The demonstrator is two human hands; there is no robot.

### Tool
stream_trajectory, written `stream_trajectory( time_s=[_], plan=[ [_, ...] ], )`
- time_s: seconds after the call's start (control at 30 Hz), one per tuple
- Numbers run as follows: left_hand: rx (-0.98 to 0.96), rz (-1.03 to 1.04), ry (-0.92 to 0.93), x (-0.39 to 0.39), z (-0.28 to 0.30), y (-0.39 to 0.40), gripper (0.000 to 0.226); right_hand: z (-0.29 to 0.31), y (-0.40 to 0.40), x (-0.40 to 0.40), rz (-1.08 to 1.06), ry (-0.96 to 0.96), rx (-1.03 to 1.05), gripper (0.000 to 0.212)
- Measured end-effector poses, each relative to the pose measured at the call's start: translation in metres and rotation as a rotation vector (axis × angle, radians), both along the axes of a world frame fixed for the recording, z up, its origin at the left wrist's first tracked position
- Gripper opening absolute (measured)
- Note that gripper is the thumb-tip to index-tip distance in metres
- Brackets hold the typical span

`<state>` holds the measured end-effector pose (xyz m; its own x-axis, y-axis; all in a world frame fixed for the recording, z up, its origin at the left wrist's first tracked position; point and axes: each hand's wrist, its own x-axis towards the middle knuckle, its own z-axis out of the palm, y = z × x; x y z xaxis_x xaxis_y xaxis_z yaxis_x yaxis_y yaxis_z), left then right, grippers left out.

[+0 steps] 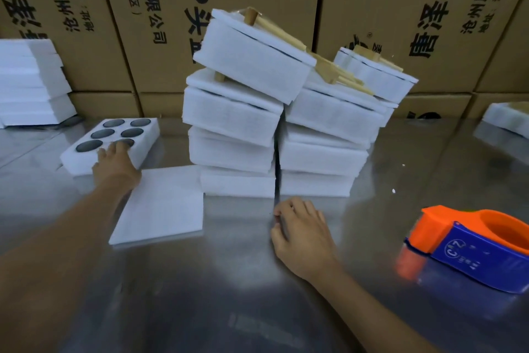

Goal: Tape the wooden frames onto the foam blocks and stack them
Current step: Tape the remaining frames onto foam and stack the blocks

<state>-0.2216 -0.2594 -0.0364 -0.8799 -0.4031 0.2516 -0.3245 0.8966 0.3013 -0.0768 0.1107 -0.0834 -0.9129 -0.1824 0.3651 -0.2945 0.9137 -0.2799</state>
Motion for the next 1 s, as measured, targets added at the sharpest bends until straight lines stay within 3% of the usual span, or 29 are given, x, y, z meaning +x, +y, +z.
stream_trajectory(
  time_s=[0.17,0.27,0.4,0.63,0.8,1.0],
  plan=[
    [-0.311,0.049,-0.086,-0.003,0.003,0.001,0.068,-0.002,0.001,0.000,0.002,0.009,-0.007,0.029],
    [-0.365,0.068,-0.102,-0.003,0.005,-0.005,0.070,-0.002,0.000,0.000,0.003,0.007,-0.005,0.030],
    [-0.244,0.010,0.040,0.009,-0.003,-0.006,0.069,-0.002,0.001,-0.002,-0.003,0.004,0.000,0.030],
    [-0.217,-0.154,0.221,0.056,-0.006,0.011,0.052,0.000,0.001,0.000,0.008,-0.033,0.014,0.030],
    [-0.199,-0.218,0.408,0.089,0.018,0.042,0.040,0.002,0.000,0.003,0.004,-0.037,0.036,0.027],
    [-0.135,-0.313,0.723,0.120,0.054,0.081,0.041,0.007,0.000,0.012,-0.003,-0.065,0.036,0.029]
  ],
)
